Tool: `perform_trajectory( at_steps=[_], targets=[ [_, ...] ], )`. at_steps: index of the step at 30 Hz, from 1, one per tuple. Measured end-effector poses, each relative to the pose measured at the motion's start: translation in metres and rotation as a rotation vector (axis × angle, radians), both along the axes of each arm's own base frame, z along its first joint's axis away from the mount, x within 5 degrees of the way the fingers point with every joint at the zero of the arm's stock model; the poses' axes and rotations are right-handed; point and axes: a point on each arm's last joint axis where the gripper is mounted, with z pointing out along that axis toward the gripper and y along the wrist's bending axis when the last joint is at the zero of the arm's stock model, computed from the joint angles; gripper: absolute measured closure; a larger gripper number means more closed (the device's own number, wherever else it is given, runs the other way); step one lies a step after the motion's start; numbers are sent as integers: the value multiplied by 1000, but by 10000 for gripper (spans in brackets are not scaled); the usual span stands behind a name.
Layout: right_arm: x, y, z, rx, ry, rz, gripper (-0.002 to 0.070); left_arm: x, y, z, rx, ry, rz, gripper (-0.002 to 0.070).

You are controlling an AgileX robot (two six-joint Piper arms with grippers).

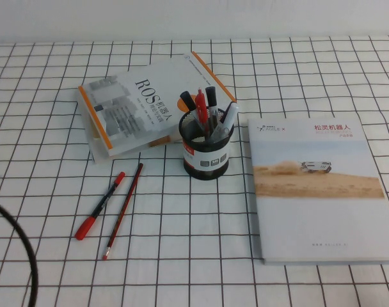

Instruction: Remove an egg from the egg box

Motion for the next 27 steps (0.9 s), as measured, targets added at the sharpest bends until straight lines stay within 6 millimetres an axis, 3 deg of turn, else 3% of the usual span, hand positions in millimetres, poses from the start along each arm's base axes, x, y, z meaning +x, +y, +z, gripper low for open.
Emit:
perform_trajectory(
  at_steps=[4, 8, 14, 19, 27],
  targets=[
    [0, 0, 0, 0, 0, 0, 689, 24, -5, 15, 50, 31, -50, 675],
    [0, 0, 0, 0, 0, 0, 688, 51, -24, 21, 93, 44, -169, 675],
    [0, 0, 0, 0, 0, 0, 689, 83, -79, 11, 128, 6, -366, 675],
    [0, 0, 0, 0, 0, 0, 689, 91, -126, -5, 140, -63, -477, 675],
    [0, 0, 0, 0, 0, 0, 689, 99, -162, -28, 241, -156, -580, 673]
  ],
)
